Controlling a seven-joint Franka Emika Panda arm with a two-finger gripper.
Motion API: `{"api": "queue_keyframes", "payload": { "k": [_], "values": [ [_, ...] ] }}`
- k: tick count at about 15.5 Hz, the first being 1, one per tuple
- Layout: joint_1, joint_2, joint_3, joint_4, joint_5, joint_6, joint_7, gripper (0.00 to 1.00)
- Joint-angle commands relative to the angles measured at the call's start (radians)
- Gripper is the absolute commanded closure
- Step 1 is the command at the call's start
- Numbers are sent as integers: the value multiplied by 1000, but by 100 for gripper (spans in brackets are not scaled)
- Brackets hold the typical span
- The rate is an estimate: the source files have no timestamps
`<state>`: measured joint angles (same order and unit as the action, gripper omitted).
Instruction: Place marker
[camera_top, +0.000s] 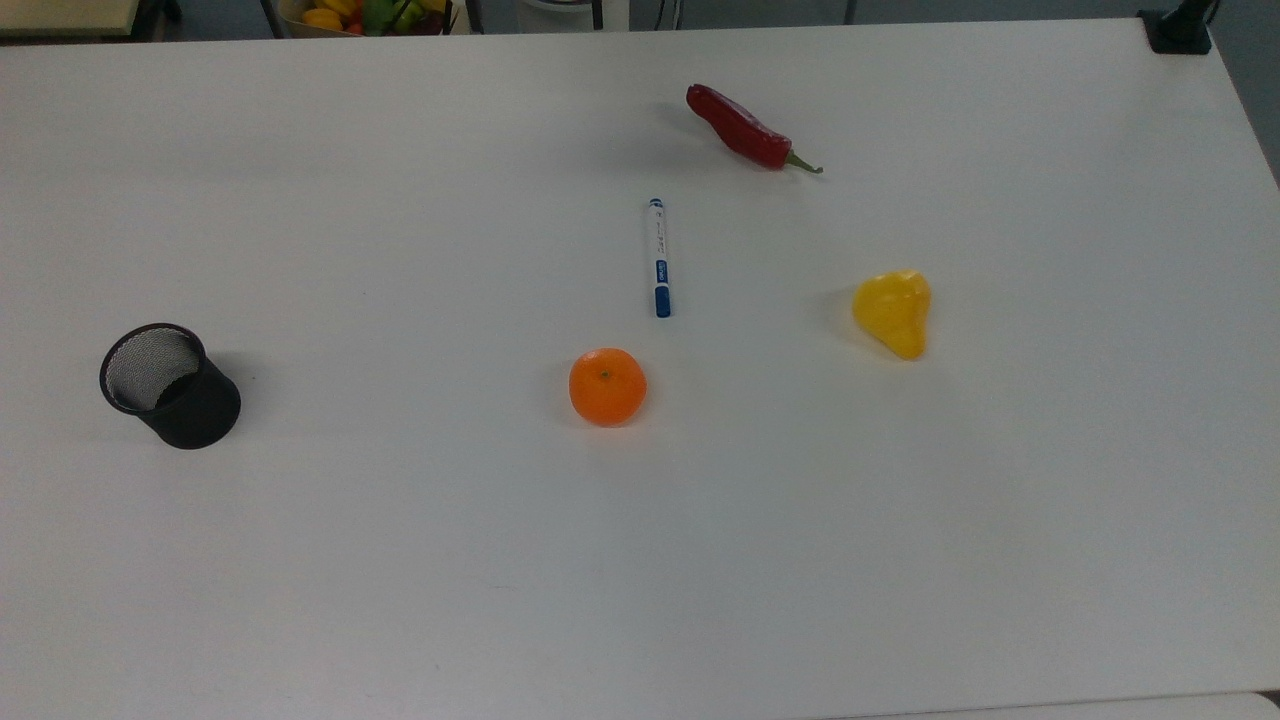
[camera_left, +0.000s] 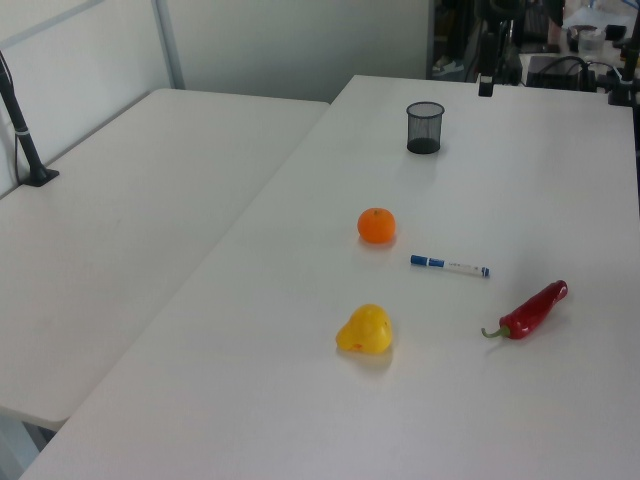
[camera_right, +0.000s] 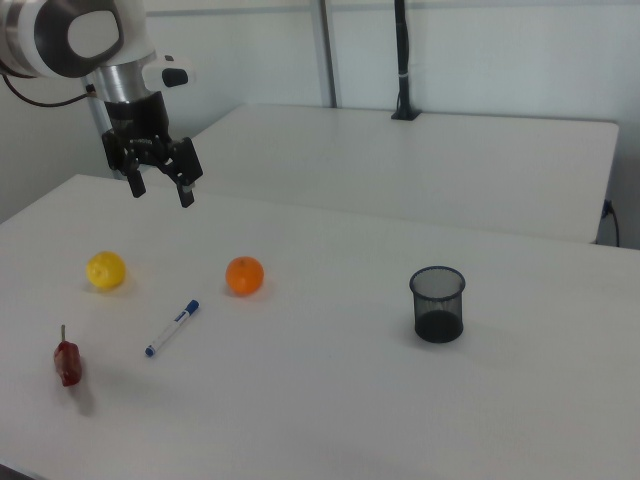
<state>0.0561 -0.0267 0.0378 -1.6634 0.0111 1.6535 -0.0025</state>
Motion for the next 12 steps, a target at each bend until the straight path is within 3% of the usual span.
{"api": "queue_keyframes", "payload": {
  "k": [1, 8, 12],
  "values": [
    [1, -16, -9, -25, -3, -6, 1, 0],
    [5, -13, -9, -47, -3, -3, -4, 0],
    [51, 17, -4, -110, -3, 24, -65, 0]
  ]
}}
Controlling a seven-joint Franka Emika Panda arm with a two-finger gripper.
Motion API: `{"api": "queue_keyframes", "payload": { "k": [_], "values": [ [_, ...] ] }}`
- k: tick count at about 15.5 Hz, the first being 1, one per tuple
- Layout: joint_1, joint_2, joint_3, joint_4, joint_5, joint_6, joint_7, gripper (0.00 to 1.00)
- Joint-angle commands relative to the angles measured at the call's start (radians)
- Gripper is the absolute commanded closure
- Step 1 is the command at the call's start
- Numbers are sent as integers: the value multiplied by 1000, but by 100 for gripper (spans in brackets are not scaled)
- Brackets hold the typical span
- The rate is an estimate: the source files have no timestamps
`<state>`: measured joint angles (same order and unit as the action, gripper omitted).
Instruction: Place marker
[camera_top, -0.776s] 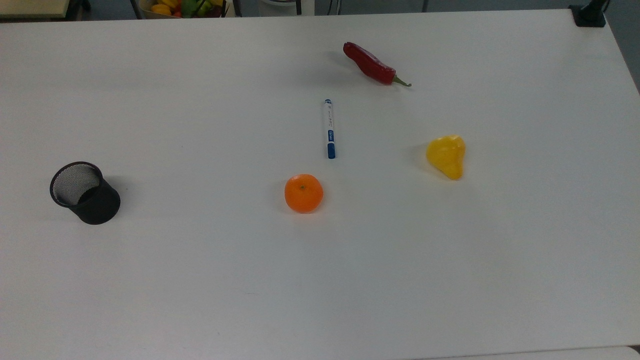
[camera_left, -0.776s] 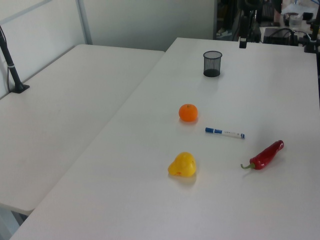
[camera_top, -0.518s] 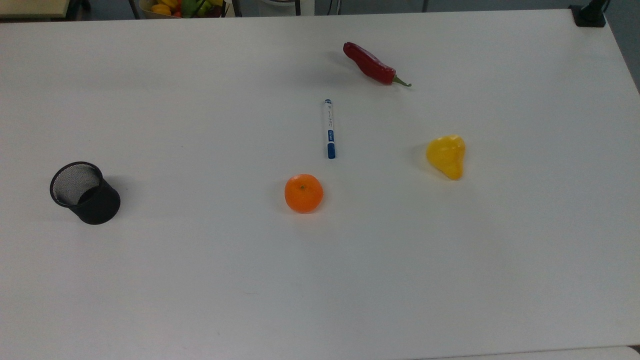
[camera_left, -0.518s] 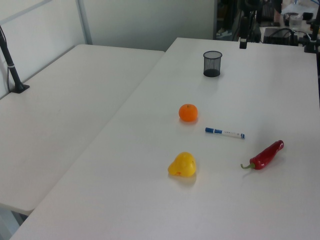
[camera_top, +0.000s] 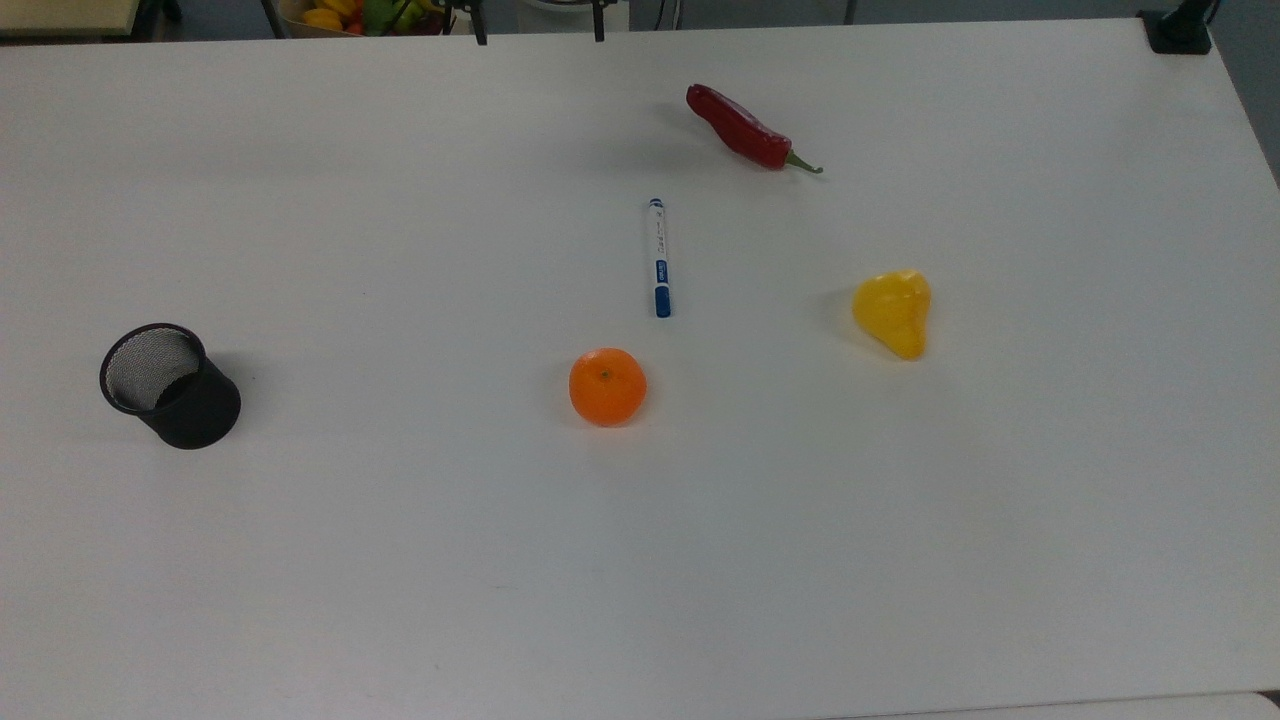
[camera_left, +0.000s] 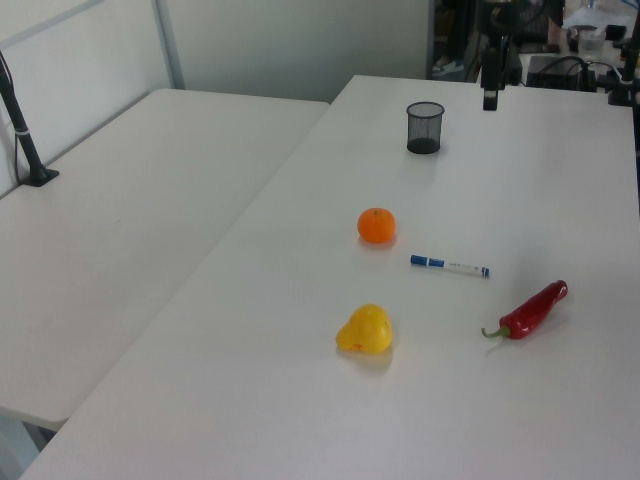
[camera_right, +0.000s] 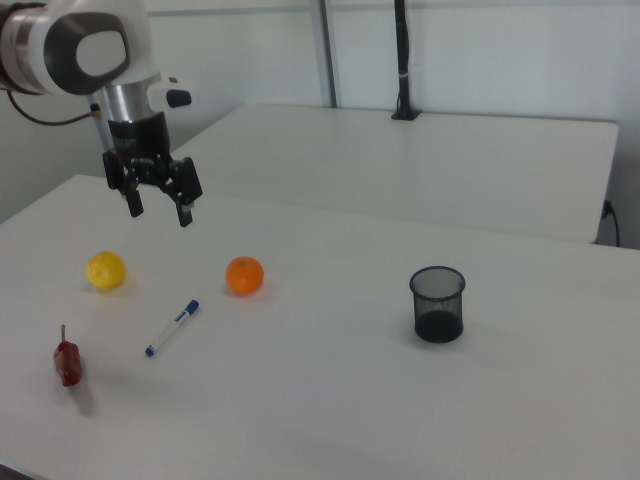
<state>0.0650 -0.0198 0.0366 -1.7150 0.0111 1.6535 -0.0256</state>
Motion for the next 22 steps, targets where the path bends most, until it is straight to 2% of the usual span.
{"api": "queue_keyframes", "payload": {
  "k": [1, 5, 10, 13, 16, 22],
  "values": [
    [52, 14, -1, -80, -3, 61, -40, 0],
    [107, 29, 0, -175, -10, 178, -22, 0],
    [141, 106, 2, -190, -17, 279, 70, 0],
    [157, 144, 3, -215, -19, 353, 73, 0],
    [177, 208, 8, -215, -48, 425, 78, 0],
    [177, 303, 39, -216, -117, 506, 199, 0]
  ]
}}
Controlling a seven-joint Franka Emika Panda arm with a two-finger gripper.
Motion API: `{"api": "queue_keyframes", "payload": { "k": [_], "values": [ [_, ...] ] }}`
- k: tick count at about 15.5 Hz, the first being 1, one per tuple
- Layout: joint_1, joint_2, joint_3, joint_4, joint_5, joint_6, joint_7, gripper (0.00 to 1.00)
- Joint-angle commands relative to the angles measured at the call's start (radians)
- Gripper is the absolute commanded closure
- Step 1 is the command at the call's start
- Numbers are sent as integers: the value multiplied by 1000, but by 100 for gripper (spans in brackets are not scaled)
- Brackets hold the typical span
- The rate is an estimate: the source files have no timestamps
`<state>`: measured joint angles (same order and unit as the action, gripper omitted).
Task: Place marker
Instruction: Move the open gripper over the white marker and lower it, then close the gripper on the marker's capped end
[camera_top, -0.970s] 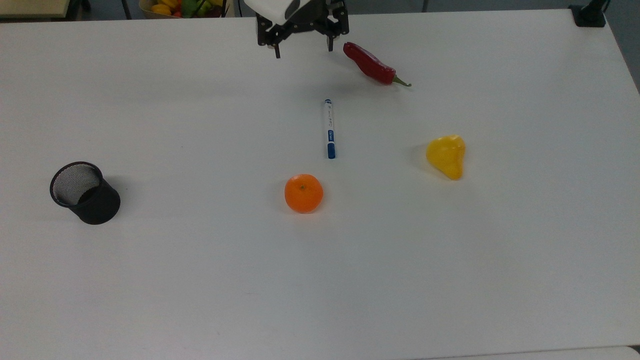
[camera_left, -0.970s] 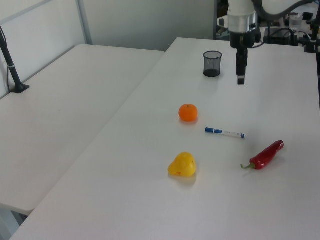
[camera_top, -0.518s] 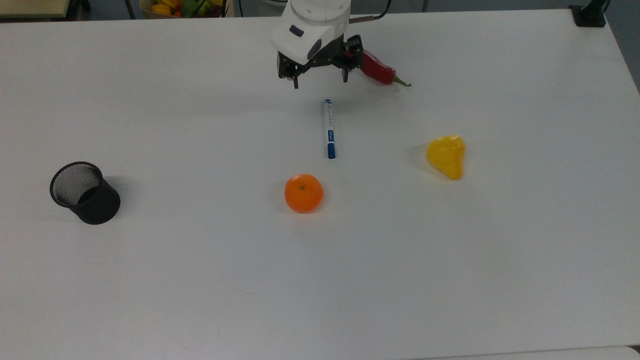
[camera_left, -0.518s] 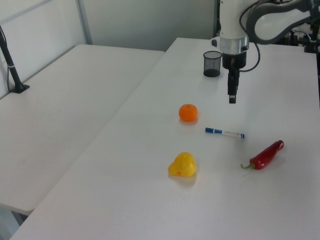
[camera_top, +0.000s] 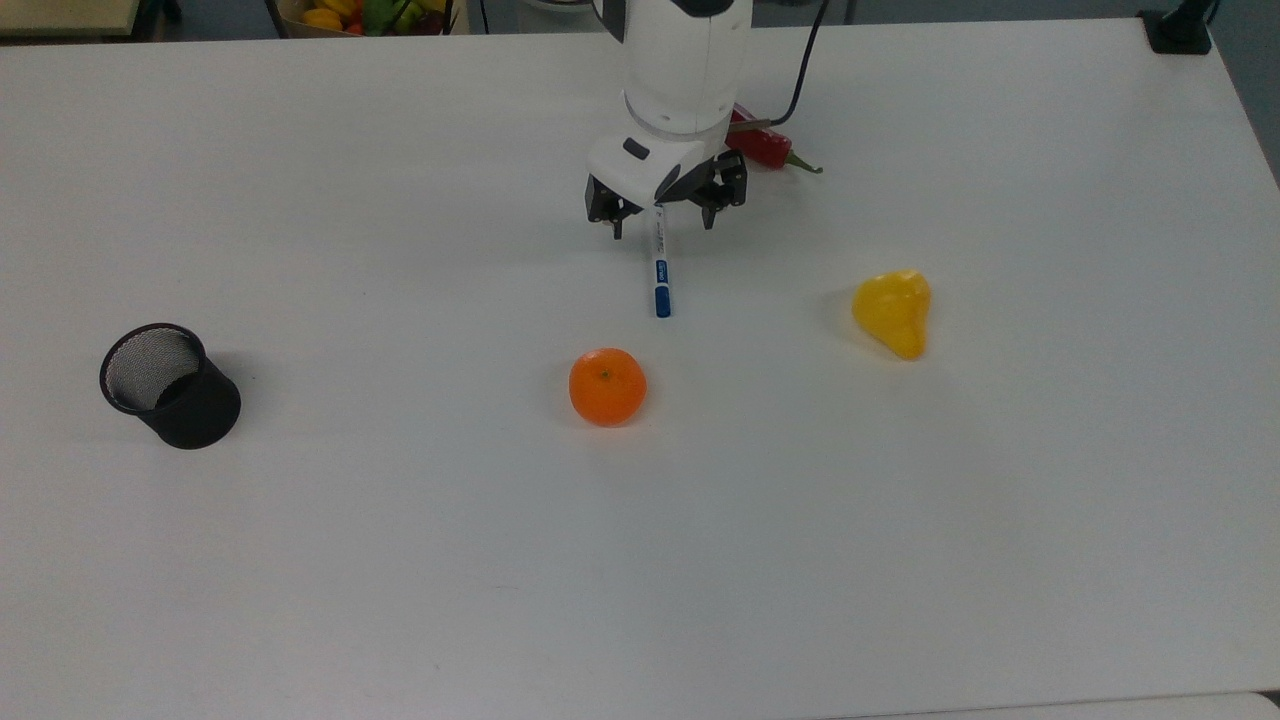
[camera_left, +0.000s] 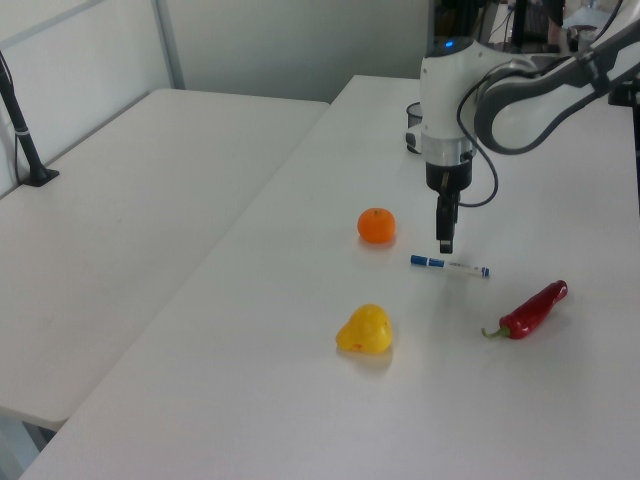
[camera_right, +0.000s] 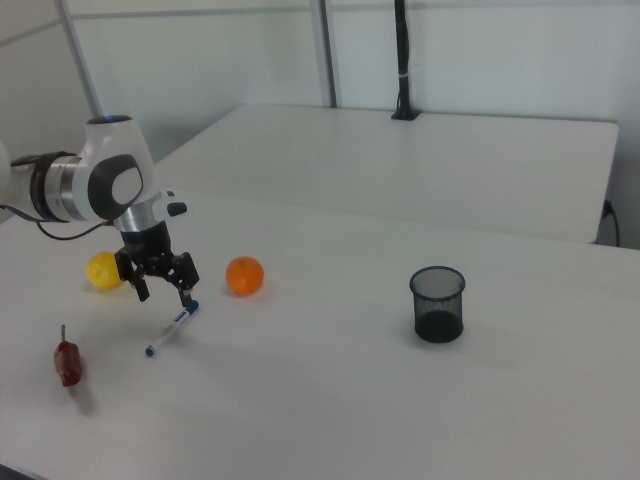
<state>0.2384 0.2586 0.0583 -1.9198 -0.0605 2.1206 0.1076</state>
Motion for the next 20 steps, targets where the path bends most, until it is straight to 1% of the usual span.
{"api": "queue_keyframes", "payload": {
  "k": [1, 5, 8, 10, 13, 14, 17, 18, 19, 20],
  "values": [
    [4, 34, 18, -11, -50, 47, 67, 2],
    [4, 45, 18, -33, -51, 93, 69, 9],
    [2, 45, 18, -65, -51, 133, 69, 18],
    [1, 47, 18, -65, -51, 137, 67, 25],
    [-7, 48, 18, -65, -51, 141, 60, 30],
    [-8, 48, 18, -67, -51, 141, 57, 36],
    [-8, 48, 18, -65, -51, 141, 55, 64],
    [-8, 50, 18, -65, -51, 141, 55, 70],
    [-8, 50, 18, -67, -51, 141, 55, 73],
    [-10, 48, 18, -67, -51, 141, 55, 81]
  ]
}}
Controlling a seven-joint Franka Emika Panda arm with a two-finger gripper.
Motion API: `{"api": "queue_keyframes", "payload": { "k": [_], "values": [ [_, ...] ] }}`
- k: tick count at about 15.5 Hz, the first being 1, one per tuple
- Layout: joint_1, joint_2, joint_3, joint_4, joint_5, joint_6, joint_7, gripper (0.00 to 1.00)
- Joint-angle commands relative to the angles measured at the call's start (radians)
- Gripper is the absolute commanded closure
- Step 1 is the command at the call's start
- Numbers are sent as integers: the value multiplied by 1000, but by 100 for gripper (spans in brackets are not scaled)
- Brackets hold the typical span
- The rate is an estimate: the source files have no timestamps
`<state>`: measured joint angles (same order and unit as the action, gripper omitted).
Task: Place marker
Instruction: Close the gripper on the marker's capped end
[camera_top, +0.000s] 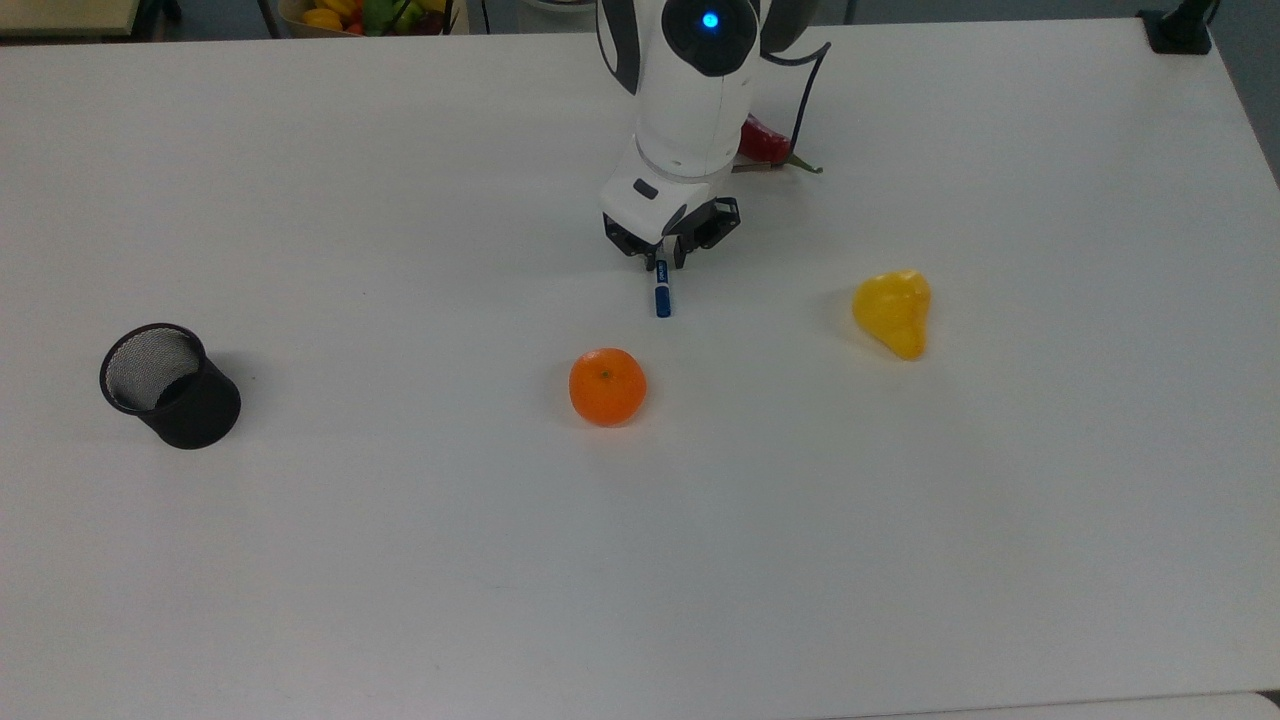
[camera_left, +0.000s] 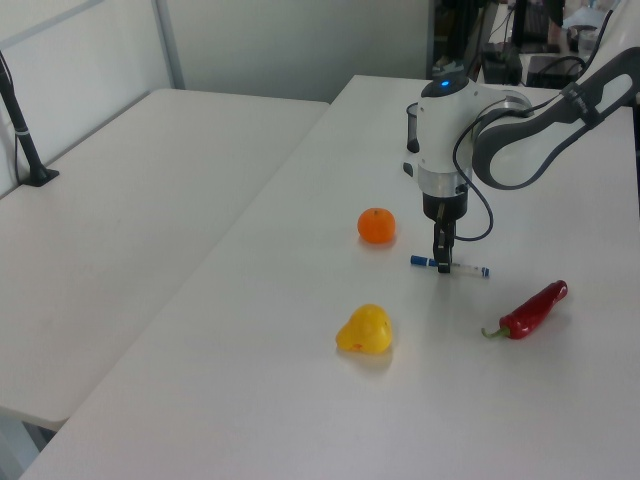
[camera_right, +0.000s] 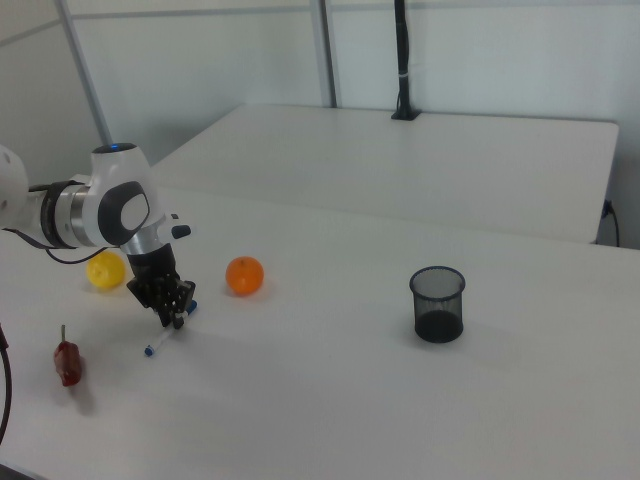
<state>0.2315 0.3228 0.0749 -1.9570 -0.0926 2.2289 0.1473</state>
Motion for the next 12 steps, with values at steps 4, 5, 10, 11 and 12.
{"api": "queue_keyframes", "payload": {
  "k": [4, 5, 10, 11, 12],
  "values": [
    [-3, -14, 2, -31, -19, 32, 15, 100],
    [-3, -14, 2, -30, -19, 31, 15, 100],
    [-18, -30, 3, -23, -13, 18, 17, 100],
    [-18, -34, 3, -20, -9, 17, 18, 100],
    [-21, -40, 2, -17, -4, 15, 20, 100]
  ]
}}
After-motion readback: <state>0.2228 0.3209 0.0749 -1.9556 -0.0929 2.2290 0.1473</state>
